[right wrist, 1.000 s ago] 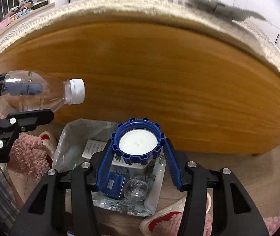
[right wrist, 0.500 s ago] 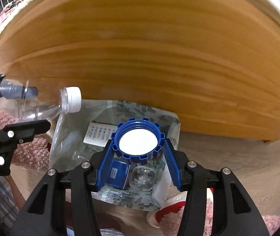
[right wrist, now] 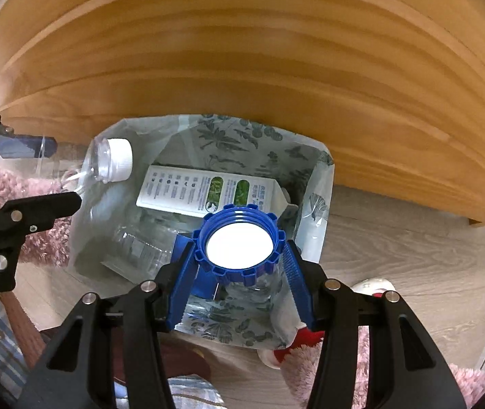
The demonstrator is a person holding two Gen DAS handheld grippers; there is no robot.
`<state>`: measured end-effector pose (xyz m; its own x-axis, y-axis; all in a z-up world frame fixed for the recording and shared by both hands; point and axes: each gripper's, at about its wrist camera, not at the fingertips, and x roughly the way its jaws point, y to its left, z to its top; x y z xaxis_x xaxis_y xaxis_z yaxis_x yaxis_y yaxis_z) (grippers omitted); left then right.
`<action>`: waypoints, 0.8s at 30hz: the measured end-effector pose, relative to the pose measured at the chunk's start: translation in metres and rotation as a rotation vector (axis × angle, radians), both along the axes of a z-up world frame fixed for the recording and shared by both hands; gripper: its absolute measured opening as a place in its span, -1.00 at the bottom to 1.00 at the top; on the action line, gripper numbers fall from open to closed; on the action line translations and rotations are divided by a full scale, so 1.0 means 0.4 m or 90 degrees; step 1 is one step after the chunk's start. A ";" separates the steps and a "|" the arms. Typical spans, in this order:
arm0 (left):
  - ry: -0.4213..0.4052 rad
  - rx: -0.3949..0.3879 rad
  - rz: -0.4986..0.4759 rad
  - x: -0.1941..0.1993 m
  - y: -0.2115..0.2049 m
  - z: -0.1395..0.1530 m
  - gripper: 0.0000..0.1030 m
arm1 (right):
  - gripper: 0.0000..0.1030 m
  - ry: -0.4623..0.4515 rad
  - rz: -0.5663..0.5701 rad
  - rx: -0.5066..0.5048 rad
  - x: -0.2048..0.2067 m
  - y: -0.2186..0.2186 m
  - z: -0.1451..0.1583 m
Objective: Collect trash
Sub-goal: 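Carry the clear bottle with left while right carries the blue cap ring down to the bag, then open the left tool to drop the clear bottle into the bag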
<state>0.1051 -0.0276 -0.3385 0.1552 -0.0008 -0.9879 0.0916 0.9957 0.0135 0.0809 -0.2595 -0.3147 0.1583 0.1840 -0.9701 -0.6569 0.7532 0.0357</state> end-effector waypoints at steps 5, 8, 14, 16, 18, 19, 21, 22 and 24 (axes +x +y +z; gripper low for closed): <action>0.017 0.005 0.012 -0.003 0.015 -0.013 0.16 | -0.02 0.020 -0.006 -0.021 0.005 0.000 -0.031; 0.039 0.010 0.038 0.004 0.032 -0.035 0.16 | -0.02 0.043 -0.008 -0.051 0.006 -0.001 -0.060; 0.071 -0.001 0.056 0.013 0.041 -0.073 0.16 | -0.02 0.060 -0.008 -0.081 0.004 -0.001 -0.079; 0.068 -0.001 0.052 0.011 0.037 -0.072 0.16 | -0.02 0.057 -0.005 -0.079 0.002 0.002 -0.077; 0.071 0.000 0.056 0.009 0.040 -0.076 0.16 | -0.02 0.060 -0.001 -0.080 -0.002 0.004 -0.077; 0.076 -0.001 0.061 0.009 0.044 -0.082 0.16 | -0.02 0.061 0.002 -0.081 -0.004 0.004 -0.079; 0.082 -0.005 0.066 0.012 0.045 -0.086 0.16 | -0.02 0.061 0.003 -0.083 -0.004 0.004 -0.080; 0.081 -0.009 0.067 0.012 0.044 -0.084 0.18 | -0.02 0.060 0.002 -0.083 -0.002 0.003 -0.078; 0.077 -0.008 0.065 0.012 0.042 -0.079 0.21 | -0.02 0.058 0.000 -0.083 0.000 0.004 -0.075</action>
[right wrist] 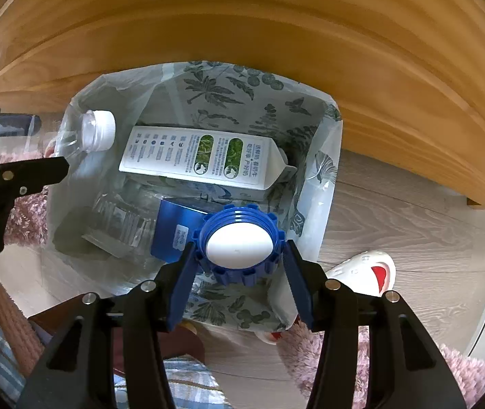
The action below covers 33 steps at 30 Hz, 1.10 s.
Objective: Collect trash
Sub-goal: 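Open the left tool to drop the clear bottle into the bag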
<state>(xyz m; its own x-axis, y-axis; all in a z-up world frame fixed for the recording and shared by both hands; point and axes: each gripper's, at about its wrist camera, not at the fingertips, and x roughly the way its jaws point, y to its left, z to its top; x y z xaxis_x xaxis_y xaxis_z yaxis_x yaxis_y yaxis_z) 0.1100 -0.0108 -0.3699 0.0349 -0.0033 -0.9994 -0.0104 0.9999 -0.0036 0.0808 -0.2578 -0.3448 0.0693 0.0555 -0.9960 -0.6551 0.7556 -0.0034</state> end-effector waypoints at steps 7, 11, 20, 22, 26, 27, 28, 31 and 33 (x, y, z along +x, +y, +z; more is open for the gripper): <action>0.005 -0.005 0.014 -0.002 0.009 0.001 0.22 | -0.02 0.001 0.004 -0.007 -0.004 0.006 -0.006; 0.004 -0.010 0.009 -0.003 0.003 0.006 0.31 | -0.02 -0.002 0.002 -0.007 -0.004 0.006 -0.007; 0.013 -0.023 0.008 -0.001 -0.002 0.001 0.46 | -0.02 -0.001 0.006 -0.009 -0.005 0.007 -0.008; 0.016 -0.021 0.006 -0.001 -0.005 -0.003 0.46 | -0.02 -0.001 0.009 -0.009 -0.007 0.008 -0.008; 0.034 -0.015 0.013 0.001 -0.001 -0.018 0.49 | -0.02 -0.001 0.008 -0.011 -0.008 0.008 -0.008; 0.034 -0.018 0.013 0.001 0.000 -0.020 0.49 | -0.02 -0.001 0.008 -0.011 -0.008 0.008 -0.008; 0.035 -0.019 0.012 0.001 -0.001 -0.021 0.49 | -0.02 -0.002 0.009 -0.012 -0.009 0.009 -0.009; 0.036 -0.017 0.010 0.000 -0.003 -0.023 0.49 | -0.02 -0.002 0.010 -0.015 -0.010 0.011 -0.012; 0.037 -0.017 0.014 0.001 0.000 -0.024 0.49 | -0.02 -0.001 0.010 -0.018 -0.009 0.010 -0.015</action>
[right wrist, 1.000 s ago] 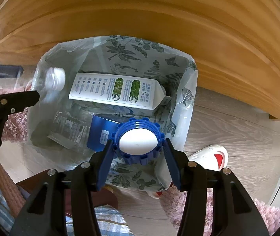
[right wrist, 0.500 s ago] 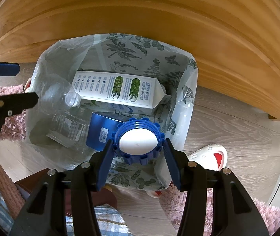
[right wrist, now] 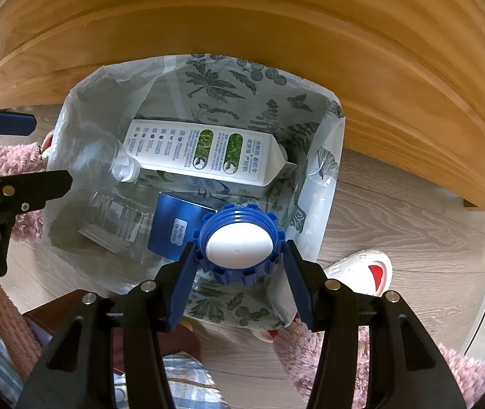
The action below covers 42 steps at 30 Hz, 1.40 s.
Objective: Collect trash
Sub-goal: 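Open the left tool to drop the clear bottle into the bag, then open the right tool to drop the blue cap ring into the bag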
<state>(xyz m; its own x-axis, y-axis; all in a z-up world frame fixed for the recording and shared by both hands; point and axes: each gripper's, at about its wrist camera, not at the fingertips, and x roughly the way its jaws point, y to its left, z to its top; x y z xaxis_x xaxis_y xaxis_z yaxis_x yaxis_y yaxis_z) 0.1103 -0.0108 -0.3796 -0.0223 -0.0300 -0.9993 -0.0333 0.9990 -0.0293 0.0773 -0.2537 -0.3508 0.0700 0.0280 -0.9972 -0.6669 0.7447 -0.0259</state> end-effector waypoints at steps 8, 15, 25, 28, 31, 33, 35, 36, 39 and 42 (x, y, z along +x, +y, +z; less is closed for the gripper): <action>0.002 0.004 0.000 0.000 0.002 -0.002 0.49 | -0.01 0.005 0.001 -0.017 -0.001 0.001 -0.016; 0.003 0.006 0.006 -0.001 0.006 -0.002 0.49 | 0.60 0.009 -0.007 -0.024 0.004 -0.003 -0.026; 0.005 0.007 0.008 0.001 0.005 -0.003 0.49 | 0.83 0.019 -0.026 -0.012 0.018 -0.011 -0.029; 0.005 0.006 0.007 0.000 0.004 -0.003 0.49 | 0.83 0.019 -0.024 -0.012 0.017 -0.010 -0.029; 0.004 0.007 0.008 0.000 0.004 -0.004 0.49 | 0.83 0.018 -0.025 -0.012 0.017 -0.011 -0.030; 0.004 0.007 0.007 0.000 0.004 -0.005 0.49 | 0.83 0.018 -0.025 -0.012 0.016 -0.011 -0.031; 0.005 0.006 0.007 0.000 0.005 -0.005 0.49 | 0.83 0.018 -0.024 -0.012 0.017 -0.011 -0.032; 0.004 0.006 0.007 0.000 0.005 -0.004 0.49 | 0.83 0.018 -0.023 -0.012 0.017 -0.011 -0.033; 0.004 0.006 0.008 -0.001 0.005 -0.005 0.49 | 0.83 0.019 -0.021 -0.011 0.017 -0.012 -0.032; 0.003 0.006 0.008 -0.001 0.006 -0.005 0.49 | 0.83 0.018 -0.020 -0.011 0.016 -0.011 -0.031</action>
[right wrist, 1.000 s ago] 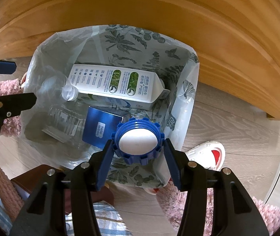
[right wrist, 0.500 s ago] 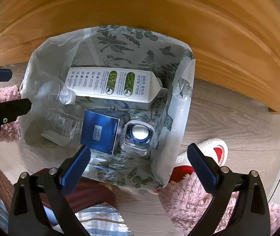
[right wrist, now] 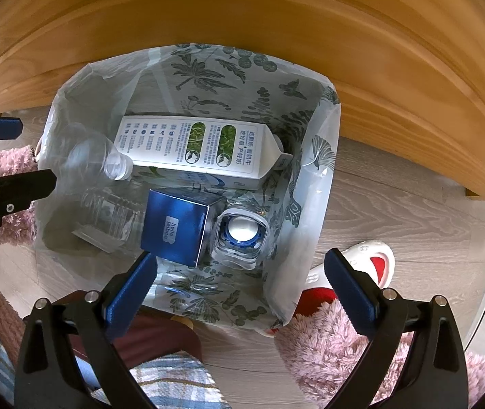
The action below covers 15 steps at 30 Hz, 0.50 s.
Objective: Collect trash
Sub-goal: 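Open the right tool to drop the blue cap ring into the bag, then raise both tools from the bag back toward the bed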
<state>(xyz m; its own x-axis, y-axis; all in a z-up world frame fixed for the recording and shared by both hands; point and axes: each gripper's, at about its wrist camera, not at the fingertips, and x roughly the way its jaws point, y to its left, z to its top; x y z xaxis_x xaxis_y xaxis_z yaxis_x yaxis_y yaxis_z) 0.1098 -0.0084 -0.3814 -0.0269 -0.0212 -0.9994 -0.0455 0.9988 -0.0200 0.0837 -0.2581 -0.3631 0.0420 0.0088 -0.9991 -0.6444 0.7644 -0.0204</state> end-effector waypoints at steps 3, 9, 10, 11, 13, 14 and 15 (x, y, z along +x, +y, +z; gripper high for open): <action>-0.002 -0.002 0.000 -0.001 -0.001 0.001 0.49 | 0.83 0.000 0.000 0.000 0.000 0.001 0.000; -0.003 -0.006 0.004 0.001 0.000 0.002 0.49 | 0.83 0.001 0.004 0.002 -0.002 0.003 0.002; -0.004 -0.008 0.005 0.001 0.001 0.002 0.49 | 0.83 0.001 0.005 0.003 -0.003 0.004 0.003; -0.005 -0.009 0.006 0.001 0.001 0.003 0.49 | 0.83 0.000 0.004 0.003 -0.004 0.004 0.003; -0.006 -0.010 0.006 0.001 0.002 0.003 0.49 | 0.83 0.000 0.002 0.004 -0.003 0.003 0.003; -0.006 -0.010 0.006 0.001 0.003 0.003 0.49 | 0.83 0.000 0.002 0.004 -0.003 0.003 0.003; -0.007 -0.011 0.009 0.002 0.004 0.003 0.49 | 0.83 -0.001 0.002 0.005 -0.003 0.003 0.003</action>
